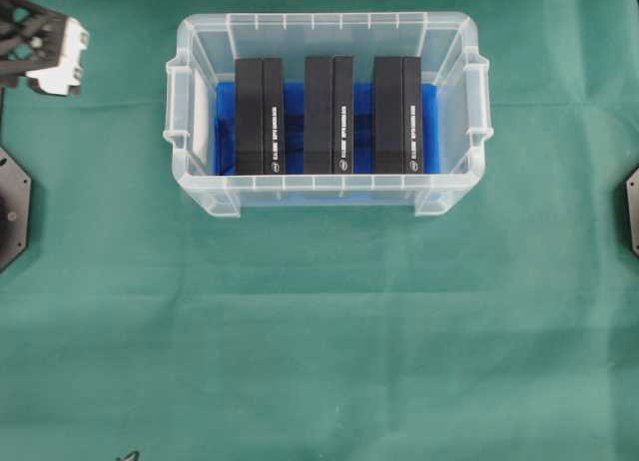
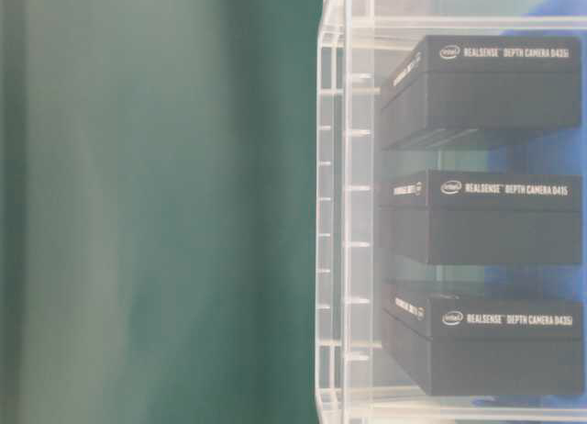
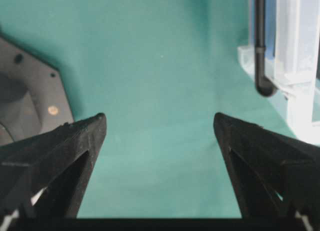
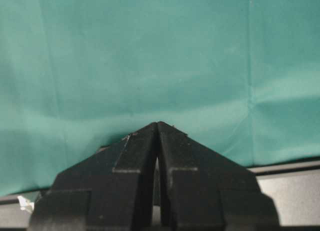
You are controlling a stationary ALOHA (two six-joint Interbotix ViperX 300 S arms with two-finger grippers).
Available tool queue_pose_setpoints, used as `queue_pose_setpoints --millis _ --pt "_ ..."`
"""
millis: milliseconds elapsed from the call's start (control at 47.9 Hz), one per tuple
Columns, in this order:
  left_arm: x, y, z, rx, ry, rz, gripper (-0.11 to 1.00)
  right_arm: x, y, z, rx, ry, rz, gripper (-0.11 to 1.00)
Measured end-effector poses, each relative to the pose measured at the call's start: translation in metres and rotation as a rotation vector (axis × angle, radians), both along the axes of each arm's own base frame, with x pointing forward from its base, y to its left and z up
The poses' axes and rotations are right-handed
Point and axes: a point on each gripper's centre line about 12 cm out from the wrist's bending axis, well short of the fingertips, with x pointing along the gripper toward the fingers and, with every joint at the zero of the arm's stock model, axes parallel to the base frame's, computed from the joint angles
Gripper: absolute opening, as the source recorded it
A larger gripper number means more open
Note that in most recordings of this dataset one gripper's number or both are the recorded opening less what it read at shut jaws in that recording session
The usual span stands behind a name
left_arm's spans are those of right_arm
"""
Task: Take the box out of the case with the left arm.
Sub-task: 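Move the open left gripper over the left black box in the case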
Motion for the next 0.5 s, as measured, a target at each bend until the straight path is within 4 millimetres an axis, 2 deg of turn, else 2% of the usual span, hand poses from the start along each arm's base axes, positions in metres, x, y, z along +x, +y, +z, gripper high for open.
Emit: queue_pose_setpoints --millis 501 --pt "0.099 0.002 -0.004 -0.016 -0.011 -0.012 0.89 0.001 -0.002 0.000 -0.020 0.003 -0.003 0.02"
